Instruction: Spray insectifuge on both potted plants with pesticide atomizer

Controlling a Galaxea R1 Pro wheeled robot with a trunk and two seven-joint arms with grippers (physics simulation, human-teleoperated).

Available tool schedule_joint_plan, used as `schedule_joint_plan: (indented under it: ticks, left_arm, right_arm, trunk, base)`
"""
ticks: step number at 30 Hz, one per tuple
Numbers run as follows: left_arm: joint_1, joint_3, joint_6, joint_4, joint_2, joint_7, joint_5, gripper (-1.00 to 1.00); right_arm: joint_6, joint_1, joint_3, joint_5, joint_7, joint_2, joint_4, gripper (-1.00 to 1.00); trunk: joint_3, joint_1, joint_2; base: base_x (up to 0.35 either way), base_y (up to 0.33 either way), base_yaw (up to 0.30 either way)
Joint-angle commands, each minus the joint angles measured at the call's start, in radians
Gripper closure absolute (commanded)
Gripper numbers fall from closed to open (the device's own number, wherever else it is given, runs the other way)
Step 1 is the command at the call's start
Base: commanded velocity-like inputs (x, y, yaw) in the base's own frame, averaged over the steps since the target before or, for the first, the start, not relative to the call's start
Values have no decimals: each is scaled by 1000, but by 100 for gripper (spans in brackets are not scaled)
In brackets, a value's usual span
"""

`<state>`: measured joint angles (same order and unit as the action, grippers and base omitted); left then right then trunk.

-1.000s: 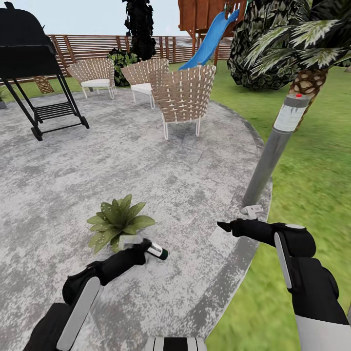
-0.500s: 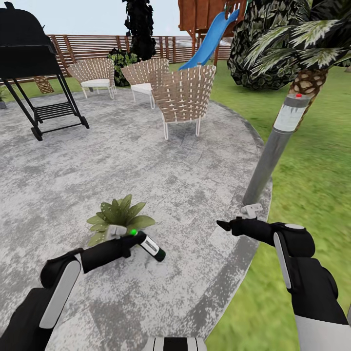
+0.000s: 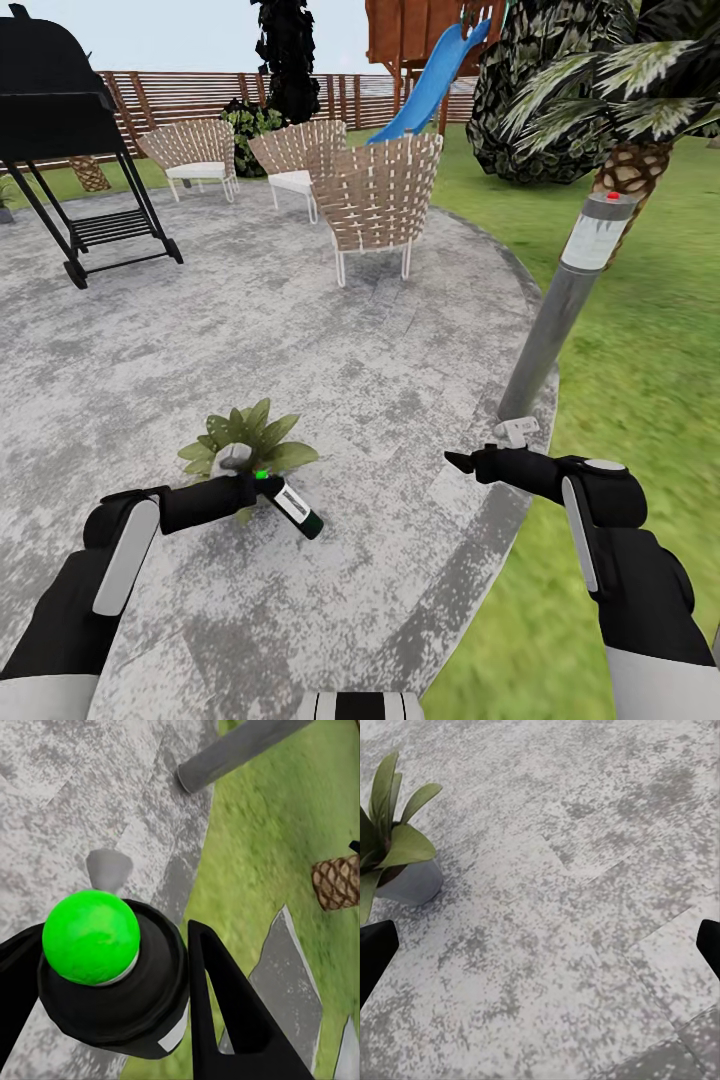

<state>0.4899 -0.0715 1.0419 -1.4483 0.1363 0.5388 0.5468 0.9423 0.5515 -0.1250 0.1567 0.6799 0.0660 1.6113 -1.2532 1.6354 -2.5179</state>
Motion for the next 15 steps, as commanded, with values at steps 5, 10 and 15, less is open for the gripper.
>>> schedule_joint_plan:
  ticks: [5,10,15]
  left_arm:
    - [0,-1,5,-1,0,7,-3,100]
    - [-5,6,5,-10,-4,-21,-16,100]
    - [-25,32,3,2,-151,-391,-22,100]
  right_arm:
    - [3,1,-1,10,10,-1,1,-100]
    - [3,1,-1,11,10,-1,1,-100]
    - [3,1,-1,10,10,0,1,-100]
  trunk:
    - [-1,0,0]
    - [-1,0,0]
    - [-1,0,0]
  base:
    - [0,0,0]
    - [0,0,0]
    - [0,0,0]
